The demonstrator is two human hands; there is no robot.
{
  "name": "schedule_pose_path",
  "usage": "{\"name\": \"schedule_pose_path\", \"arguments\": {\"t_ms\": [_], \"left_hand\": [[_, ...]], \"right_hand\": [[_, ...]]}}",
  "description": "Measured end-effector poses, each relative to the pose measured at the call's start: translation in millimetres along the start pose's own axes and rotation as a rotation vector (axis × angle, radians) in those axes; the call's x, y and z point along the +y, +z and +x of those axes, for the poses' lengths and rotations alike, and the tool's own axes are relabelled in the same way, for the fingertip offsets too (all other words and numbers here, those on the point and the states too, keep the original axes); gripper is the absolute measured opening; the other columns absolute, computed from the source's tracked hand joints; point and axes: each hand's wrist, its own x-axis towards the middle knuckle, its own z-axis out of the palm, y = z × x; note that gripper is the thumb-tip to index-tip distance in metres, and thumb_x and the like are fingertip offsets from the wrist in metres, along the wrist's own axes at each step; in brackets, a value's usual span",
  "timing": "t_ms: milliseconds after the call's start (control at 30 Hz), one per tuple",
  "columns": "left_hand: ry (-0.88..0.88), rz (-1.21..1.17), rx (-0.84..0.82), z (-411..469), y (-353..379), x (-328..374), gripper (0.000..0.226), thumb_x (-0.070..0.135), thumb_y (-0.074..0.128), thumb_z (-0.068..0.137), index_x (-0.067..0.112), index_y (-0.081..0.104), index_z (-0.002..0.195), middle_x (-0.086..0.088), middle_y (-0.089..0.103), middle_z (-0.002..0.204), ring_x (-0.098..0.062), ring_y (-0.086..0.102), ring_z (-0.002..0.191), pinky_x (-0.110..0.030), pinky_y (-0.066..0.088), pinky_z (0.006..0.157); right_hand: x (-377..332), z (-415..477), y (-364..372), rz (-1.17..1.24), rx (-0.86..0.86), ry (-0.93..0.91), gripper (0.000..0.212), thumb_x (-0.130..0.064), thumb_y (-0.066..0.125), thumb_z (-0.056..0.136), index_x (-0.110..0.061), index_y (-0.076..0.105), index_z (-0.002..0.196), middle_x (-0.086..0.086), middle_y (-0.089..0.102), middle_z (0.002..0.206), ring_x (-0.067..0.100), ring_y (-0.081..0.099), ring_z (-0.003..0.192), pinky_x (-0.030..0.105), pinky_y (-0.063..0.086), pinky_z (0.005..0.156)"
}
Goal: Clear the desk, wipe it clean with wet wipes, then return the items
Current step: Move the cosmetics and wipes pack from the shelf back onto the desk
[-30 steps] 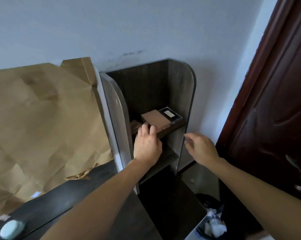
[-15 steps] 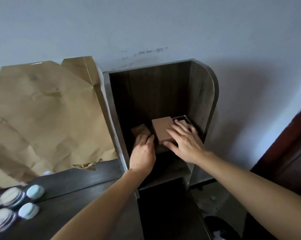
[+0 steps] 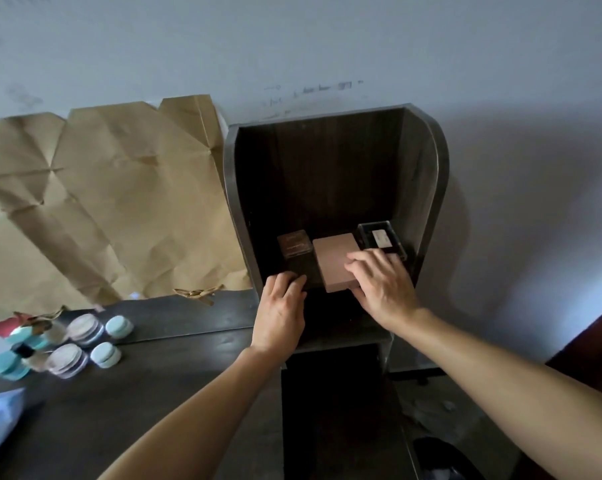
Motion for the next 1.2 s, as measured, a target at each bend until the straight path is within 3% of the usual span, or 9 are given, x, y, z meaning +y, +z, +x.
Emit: {"name": "schedule_pose_path", "arguments": {"t_ms": [200, 367, 433, 533, 700, 967, 1200], "left_hand": [[0.014, -0.043, 0.047, -31, -16, -22, 0.024, 0.006, 0.062, 0.088, -0.002, 0.065, 0.111, -0.015, 0.06, 0.104, -0.028, 0.053, 0.093, -0.035, 0.049, 0.082], [-0.034, -0.076, 0.014, -71, -41, -70, 0.019, 0.003, 0.066, 0.085, 0.002, 0.064, 0.104, -0.012, 0.057, 0.098, -0.028, 0.054, 0.086, -0.036, 0.05, 0.073], [-0.076, -0.087, -0.019, -92, -55, -94, 0.015, 0.002, 0.066, 0.084, 0.004, 0.063, 0.098, -0.011, 0.055, 0.096, -0.03, 0.057, 0.079, -0.036, 0.051, 0.064], [-0.14, -0.057, -0.082, -128, -82, -131, 0.007, 0.007, 0.065, 0.086, 0.004, 0.062, 0.091, -0.01, 0.053, 0.09, -0.031, 0.056, 0.069, -0.036, 0.049, 0.054], [-0.268, -0.03, -0.16, -191, -127, -194, 0.009, 0.013, 0.069, 0.083, 0.007, 0.062, 0.083, -0.006, 0.051, 0.085, -0.029, 0.056, 0.069, -0.037, 0.049, 0.057], [-0.506, -0.001, -0.204, -250, -169, -270, 0.009, 0.006, 0.073, 0.075, 0.007, 0.067, 0.081, -0.007, 0.054, 0.086, -0.027, 0.059, 0.07, -0.026, 0.043, 0.061], [-0.624, 0.045, -0.24, -259, -170, -336, 0.012, 0.012, 0.072, 0.075, 0.014, 0.065, 0.085, -0.002, 0.058, 0.084, -0.025, 0.058, 0.076, -0.035, 0.049, 0.066]], "right_hand": [[-34, -10, -18, 0.176, 0.071, -0.043, 0.044, -0.001, 0.071, 0.066, -0.007, 0.051, 0.104, 0.009, 0.06, 0.115, 0.025, 0.053, 0.109, 0.03, 0.054, 0.059], [-103, -30, -22, 0.303, 0.049, -0.061, 0.033, -0.004, 0.059, 0.076, -0.005, 0.049, 0.107, 0.012, 0.058, 0.123, 0.023, 0.051, 0.122, 0.026, 0.056, 0.079], [-134, -38, -16, 0.337, 0.017, -0.051, 0.035, -0.004, 0.062, 0.075, -0.004, 0.049, 0.108, 0.013, 0.057, 0.126, 0.024, 0.051, 0.123, 0.028, 0.055, 0.085], [-181, -43, -1, 0.368, -0.057, -0.036, 0.048, -0.003, 0.074, 0.07, -0.007, 0.048, 0.111, 0.011, 0.057, 0.127, 0.023, 0.053, 0.122, 0.031, 0.057, 0.083], [-257, -41, 38, 0.424, -0.123, 0.002, 0.048, -0.004, 0.079, 0.065, -0.01, 0.052, 0.104, 0.009, 0.061, 0.121, 0.023, 0.059, 0.114, 0.034, 0.058, 0.077], [-336, -8, 117, 0.45, -0.295, -0.016, 0.05, -0.004, 0.083, 0.057, -0.009, 0.06, 0.101, 0.009, 0.065, 0.111, 0.026, 0.067, 0.096, 0.035, 0.059, 0.068], [-371, 47, 206, 0.438, -0.443, 0.015, 0.04, -0.008, 0.075, 0.071, -0.01, 0.058, 0.107, 0.01, 0.061, 0.115, 0.028, 0.064, 0.098, 0.038, 0.058, 0.073]]}}
